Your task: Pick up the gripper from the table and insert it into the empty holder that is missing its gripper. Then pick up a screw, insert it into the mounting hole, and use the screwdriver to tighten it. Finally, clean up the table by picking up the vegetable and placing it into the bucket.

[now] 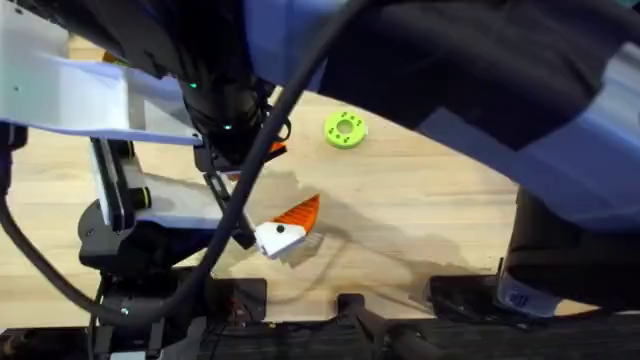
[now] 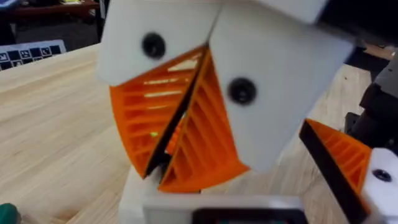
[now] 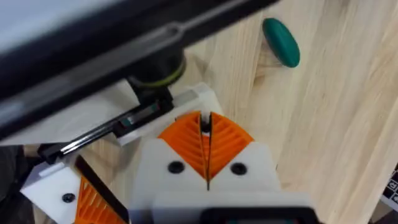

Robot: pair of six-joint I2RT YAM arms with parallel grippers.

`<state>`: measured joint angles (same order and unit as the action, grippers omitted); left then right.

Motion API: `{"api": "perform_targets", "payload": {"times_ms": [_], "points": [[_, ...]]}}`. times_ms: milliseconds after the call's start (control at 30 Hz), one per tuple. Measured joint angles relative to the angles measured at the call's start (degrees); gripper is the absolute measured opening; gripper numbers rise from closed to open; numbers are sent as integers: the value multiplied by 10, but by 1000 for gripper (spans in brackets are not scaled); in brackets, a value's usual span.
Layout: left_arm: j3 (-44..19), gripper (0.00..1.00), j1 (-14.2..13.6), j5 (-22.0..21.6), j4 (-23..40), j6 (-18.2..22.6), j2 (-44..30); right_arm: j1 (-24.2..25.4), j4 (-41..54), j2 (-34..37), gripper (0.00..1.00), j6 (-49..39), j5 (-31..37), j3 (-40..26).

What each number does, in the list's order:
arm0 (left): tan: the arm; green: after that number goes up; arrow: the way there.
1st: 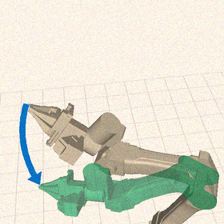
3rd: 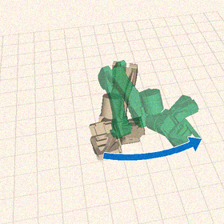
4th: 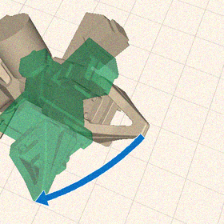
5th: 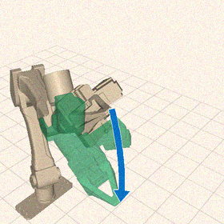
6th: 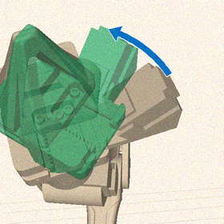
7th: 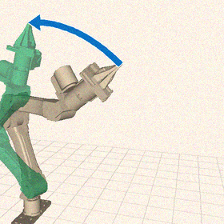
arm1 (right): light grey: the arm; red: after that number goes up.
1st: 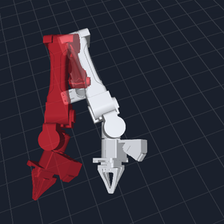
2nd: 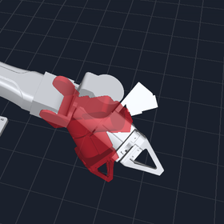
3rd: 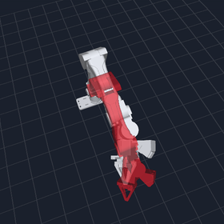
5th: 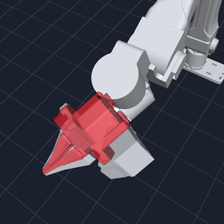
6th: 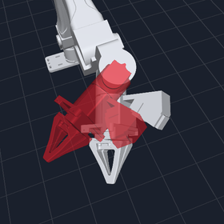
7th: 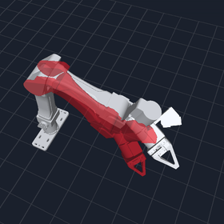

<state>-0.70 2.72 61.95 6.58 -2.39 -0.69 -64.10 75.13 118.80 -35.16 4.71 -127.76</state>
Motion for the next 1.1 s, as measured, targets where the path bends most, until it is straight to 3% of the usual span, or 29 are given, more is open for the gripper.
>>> {"api": "perform_targets", "payload": {"times_ms": [1100], "points": [[0,988,0,14,1,0,0,0,18,0,5,22,0,-4]]}}
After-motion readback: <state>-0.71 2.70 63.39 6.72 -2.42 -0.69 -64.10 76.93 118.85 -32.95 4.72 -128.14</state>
